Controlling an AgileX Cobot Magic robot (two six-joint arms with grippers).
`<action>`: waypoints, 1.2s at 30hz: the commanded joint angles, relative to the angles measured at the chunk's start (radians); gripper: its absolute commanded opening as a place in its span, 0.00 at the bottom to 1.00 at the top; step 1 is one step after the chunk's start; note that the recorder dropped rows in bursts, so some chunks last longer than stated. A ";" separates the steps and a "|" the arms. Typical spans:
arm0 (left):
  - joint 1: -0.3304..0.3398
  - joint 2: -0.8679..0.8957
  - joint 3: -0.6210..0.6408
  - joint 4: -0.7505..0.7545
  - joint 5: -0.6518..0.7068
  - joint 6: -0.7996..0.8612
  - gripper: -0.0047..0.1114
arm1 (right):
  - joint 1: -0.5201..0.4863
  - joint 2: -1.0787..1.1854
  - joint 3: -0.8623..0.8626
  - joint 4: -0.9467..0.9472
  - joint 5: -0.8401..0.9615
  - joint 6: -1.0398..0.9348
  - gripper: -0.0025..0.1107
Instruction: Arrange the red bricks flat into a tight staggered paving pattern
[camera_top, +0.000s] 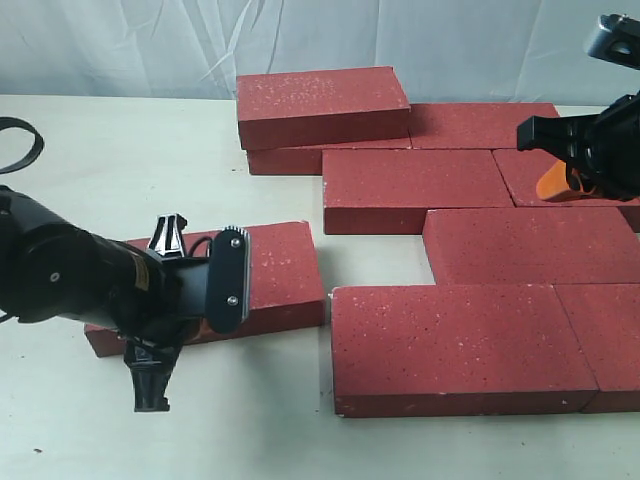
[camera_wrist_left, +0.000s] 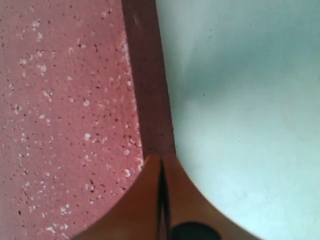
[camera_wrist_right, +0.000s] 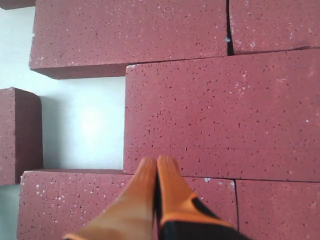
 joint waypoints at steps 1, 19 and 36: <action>0.028 0.001 0.002 0.006 -0.017 -0.003 0.04 | -0.007 -0.006 0.003 0.001 -0.010 -0.008 0.02; 0.028 -0.264 -0.047 -0.015 0.082 -0.312 0.04 | -0.007 -0.006 0.003 -0.001 -0.012 -0.020 0.02; 0.031 0.069 -0.108 -0.015 0.259 -0.227 0.04 | -0.007 -0.006 0.003 -0.001 -0.019 -0.023 0.02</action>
